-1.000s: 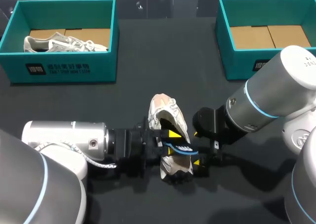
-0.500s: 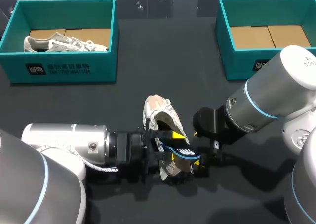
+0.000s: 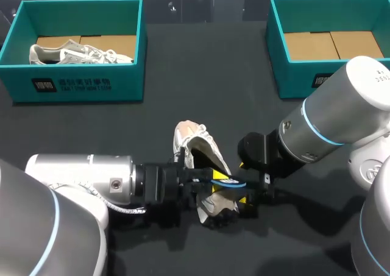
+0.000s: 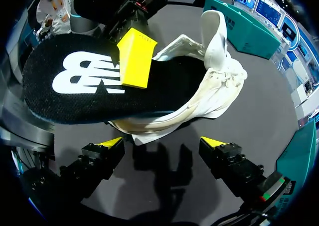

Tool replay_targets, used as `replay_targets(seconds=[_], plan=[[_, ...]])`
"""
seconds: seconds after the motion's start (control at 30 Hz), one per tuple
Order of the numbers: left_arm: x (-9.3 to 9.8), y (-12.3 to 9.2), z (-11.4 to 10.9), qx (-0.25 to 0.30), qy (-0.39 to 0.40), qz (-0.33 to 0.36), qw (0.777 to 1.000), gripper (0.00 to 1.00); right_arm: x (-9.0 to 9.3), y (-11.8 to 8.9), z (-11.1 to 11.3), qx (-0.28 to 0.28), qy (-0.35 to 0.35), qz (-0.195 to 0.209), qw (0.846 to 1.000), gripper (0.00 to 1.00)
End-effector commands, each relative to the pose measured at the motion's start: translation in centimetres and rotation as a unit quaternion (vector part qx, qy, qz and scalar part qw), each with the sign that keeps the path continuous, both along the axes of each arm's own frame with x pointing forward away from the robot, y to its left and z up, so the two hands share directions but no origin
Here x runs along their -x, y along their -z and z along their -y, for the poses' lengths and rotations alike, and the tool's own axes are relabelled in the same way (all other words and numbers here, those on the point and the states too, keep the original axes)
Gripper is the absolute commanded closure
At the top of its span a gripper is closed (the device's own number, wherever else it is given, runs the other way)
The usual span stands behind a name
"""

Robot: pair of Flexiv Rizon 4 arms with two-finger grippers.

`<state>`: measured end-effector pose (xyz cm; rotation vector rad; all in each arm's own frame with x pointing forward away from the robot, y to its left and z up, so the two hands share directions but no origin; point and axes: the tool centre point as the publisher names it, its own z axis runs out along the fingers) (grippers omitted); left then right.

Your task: Take the shoe out of the shoebox, open the shoe tongue, remove and reinsert the insole, then place the shoe into the shoebox

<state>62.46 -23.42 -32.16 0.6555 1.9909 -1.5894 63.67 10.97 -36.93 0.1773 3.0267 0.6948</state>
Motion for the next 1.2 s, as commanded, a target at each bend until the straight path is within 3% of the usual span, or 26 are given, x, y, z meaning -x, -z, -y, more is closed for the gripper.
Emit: replay_targets(seconds=[0.03,0.33,0.5,0.53,0.57,0.93,1.0,1.1,1.2], plan=[[-0.3,0.8,-0.2,-0.005,-0.010,0.002,1.000,1.00,0.1,0.0,0.1,0.000,0.000,0.001,1.000,0.00],[-1.9,2.4,-1.0,-0.025,-0.029,0.009,0.999,1.00,0.1,0.0,0.1,0.000,0.000,0.001,1.000,0.00],[-1.5,1.6,-1.2,-0.021,-0.029,0.004,0.999,1.00,0.1,0.0,0.1,0.000,0.000,0.001,1.000,0.00],[-1.3,1.3,-1.2,-0.018,-0.028,0.003,0.999,0.84,0.1,0.0,0.1,0.000,0.000,0.001,1.000,0.00],[-1.2,0.9,-1.2,-0.016,-0.027,0.003,1.000,0.78,0.1,0.0,0.1,0.000,0.000,0.001,1.000,0.00],[0.7,-1.5,-0.8,-0.003,-0.012,-0.003,1.000,0.71,0.1,0.0,0.1,0.000,0.000,0.001,1.000,0.00],[0.8,-1.3,-0.5,-0.008,-0.008,-0.002,1.000,0.73,0.1,0.0,0.1,0.000,0.000,0.001,1.000,0.00],[0.5,-0.7,-0.1,-0.018,-0.007,-0.001,1.000,1.00,0.1,0.0,0.1,0.000,0.000,0.001,1.000,0.00],[0.0,0.2,-0.1,-0.028,-0.013,0.005,1.000,1.00,0.1,0.0,0.1,0.000,0.000,0.001,1.000,0.00]])
